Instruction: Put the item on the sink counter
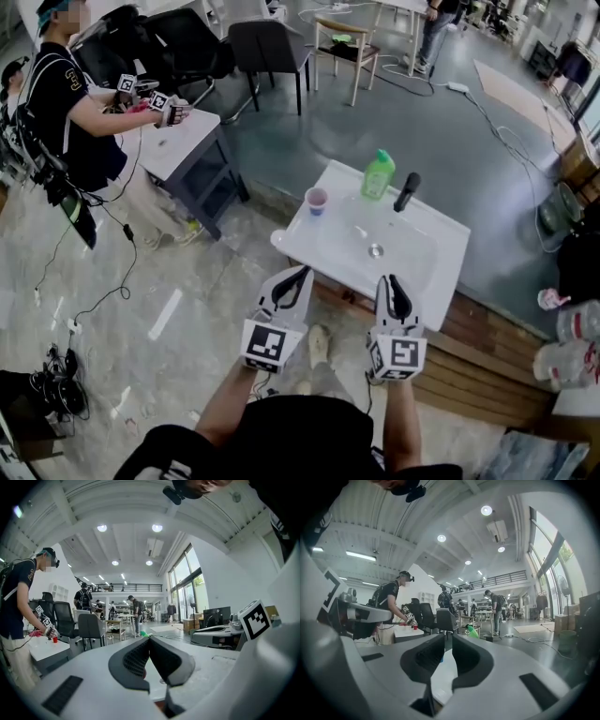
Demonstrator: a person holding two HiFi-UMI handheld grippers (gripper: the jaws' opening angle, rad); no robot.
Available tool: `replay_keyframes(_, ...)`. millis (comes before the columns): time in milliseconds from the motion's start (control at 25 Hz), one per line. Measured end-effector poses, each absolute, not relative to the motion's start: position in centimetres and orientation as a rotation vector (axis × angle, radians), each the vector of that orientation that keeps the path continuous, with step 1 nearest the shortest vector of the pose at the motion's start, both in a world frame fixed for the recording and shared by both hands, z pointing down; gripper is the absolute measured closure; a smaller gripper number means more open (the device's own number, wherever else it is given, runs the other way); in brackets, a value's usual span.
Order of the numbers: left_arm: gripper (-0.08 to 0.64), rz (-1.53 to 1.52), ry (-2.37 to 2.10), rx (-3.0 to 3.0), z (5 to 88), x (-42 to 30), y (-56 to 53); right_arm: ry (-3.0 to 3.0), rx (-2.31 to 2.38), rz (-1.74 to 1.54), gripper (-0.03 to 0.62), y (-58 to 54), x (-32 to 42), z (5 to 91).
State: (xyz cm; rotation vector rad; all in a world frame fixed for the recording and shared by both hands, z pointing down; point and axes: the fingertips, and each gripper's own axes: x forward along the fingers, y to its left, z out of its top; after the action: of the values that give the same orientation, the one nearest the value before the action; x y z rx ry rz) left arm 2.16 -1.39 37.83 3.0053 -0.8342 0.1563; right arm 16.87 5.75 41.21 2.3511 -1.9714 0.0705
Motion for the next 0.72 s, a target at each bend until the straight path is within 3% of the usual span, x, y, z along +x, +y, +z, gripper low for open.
replay_keyframes(720, 0.557, 0.166, -0.734, 3.043, 37.5, 1.1, 4.4, -1.894, 2.412, 0.095, 0.589, 12.8, 15.2, 41.4)
